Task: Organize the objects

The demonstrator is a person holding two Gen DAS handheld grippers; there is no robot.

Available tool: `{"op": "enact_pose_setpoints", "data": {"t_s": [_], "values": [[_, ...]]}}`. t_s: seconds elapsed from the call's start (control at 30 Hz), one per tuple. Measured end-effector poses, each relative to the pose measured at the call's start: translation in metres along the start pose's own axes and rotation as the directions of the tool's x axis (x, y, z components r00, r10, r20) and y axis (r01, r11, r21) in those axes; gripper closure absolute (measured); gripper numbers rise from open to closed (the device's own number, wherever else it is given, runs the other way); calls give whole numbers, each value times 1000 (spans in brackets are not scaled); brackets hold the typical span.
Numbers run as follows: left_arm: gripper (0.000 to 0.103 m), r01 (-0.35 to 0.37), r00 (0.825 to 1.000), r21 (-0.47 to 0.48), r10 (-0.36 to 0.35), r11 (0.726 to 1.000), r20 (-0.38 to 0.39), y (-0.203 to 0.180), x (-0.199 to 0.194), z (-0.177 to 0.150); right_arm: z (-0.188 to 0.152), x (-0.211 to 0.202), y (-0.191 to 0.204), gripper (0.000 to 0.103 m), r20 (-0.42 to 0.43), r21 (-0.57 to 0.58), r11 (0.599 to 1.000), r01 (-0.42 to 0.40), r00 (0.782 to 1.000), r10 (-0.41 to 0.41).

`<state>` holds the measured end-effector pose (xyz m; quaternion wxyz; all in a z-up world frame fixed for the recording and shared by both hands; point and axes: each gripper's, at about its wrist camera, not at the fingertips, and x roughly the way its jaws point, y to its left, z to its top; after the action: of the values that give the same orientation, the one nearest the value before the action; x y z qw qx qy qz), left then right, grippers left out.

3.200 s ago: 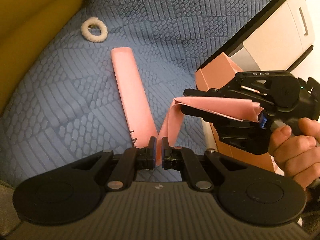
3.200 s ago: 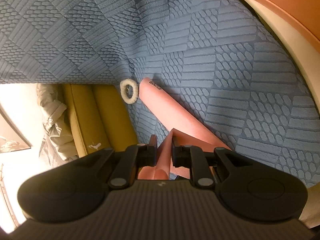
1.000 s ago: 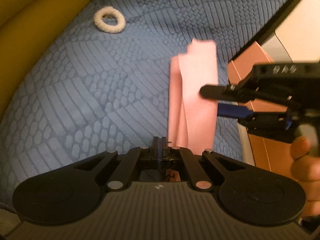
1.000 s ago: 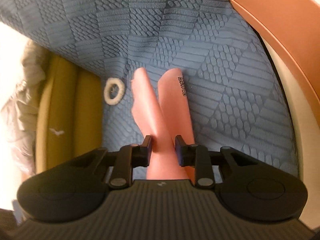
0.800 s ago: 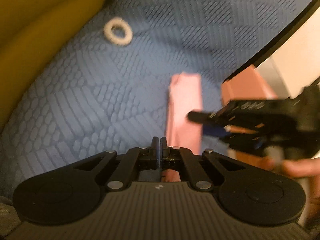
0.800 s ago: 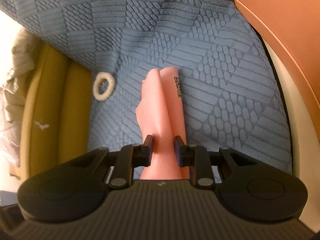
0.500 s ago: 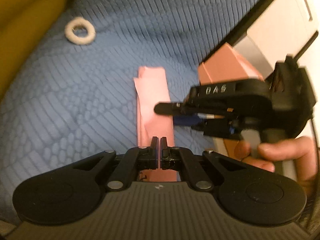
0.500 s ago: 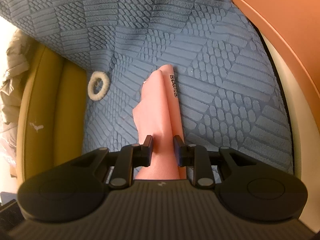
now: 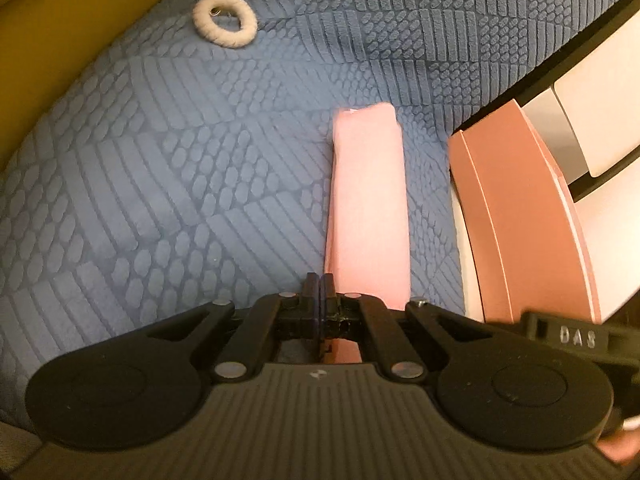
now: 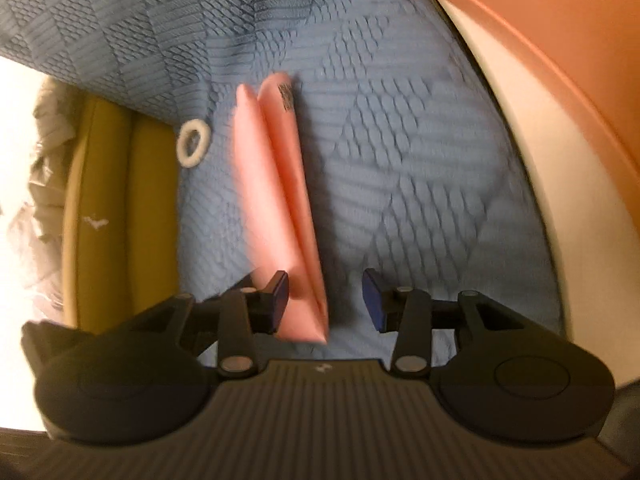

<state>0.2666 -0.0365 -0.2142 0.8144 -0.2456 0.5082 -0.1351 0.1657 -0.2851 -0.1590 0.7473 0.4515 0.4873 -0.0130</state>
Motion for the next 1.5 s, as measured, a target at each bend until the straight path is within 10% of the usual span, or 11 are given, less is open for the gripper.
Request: {"op": "enact_pose_setpoints", "data": {"t_s": [0.43,0.67,0.77,0.9,1.5], "values": [[102,13,1000,35,-14,999,27,-3,-14,0,-6,4,8,83,-17,108,993,-46,999,48],[101,41,994,316,-72,948,87,-39,-70,-2,11,-39,20,86,-20,142,987,-72,997,76],[82,25,993,465,-77,885,94,-62,-90,-14,15,-58,22,87,-34,152,985,-79,996,85],[34,-59,987,694,-62,717,147,-97,-115,-47,10,-82,23,87,-40,170,981,-95,994,103],[33,-286,944,947,-124,145,305,-143,-121,-139,-33,-137,36,89,-123,182,972,-149,977,173]]}}
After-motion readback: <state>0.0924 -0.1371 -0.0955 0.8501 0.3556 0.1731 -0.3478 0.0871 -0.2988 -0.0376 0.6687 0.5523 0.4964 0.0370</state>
